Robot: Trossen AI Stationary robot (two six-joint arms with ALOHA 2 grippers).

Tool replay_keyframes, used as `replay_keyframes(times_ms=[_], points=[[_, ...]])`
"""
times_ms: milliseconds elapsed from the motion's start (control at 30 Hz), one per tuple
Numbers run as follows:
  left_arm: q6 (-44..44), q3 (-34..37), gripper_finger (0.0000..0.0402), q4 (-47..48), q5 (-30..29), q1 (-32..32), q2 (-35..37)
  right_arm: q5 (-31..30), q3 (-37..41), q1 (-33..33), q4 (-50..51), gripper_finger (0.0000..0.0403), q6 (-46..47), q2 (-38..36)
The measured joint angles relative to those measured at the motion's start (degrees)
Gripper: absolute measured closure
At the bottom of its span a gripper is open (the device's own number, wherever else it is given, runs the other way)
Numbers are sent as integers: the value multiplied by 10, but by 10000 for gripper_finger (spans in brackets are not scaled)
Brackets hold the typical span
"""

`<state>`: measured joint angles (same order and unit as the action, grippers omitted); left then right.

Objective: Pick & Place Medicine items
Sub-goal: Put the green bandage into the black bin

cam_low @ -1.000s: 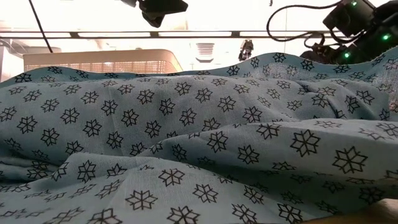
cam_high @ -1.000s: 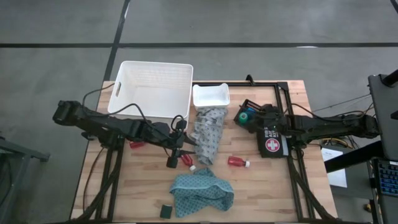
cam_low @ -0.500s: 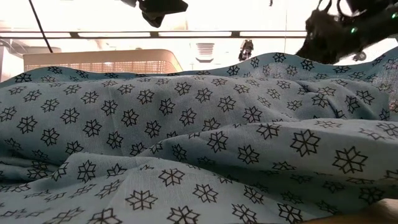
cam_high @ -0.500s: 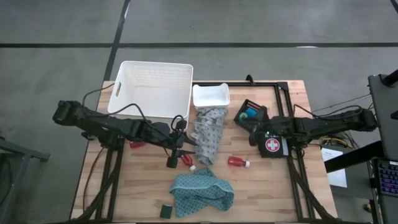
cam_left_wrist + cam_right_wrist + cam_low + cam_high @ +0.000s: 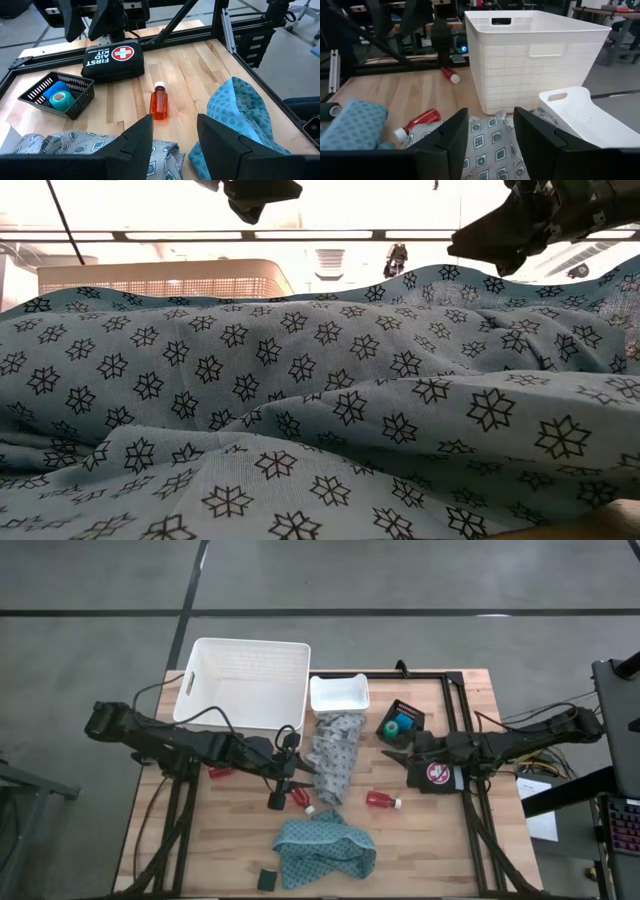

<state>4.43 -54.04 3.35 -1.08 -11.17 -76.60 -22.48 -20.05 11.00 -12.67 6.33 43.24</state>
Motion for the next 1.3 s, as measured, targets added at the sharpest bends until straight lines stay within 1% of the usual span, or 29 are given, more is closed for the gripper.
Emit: replay_keyframes(times_ms=[1300], points=[[-5, 0, 246, 12, -4, 0, 0, 0, 0, 0, 4, 248, 1, 0]])
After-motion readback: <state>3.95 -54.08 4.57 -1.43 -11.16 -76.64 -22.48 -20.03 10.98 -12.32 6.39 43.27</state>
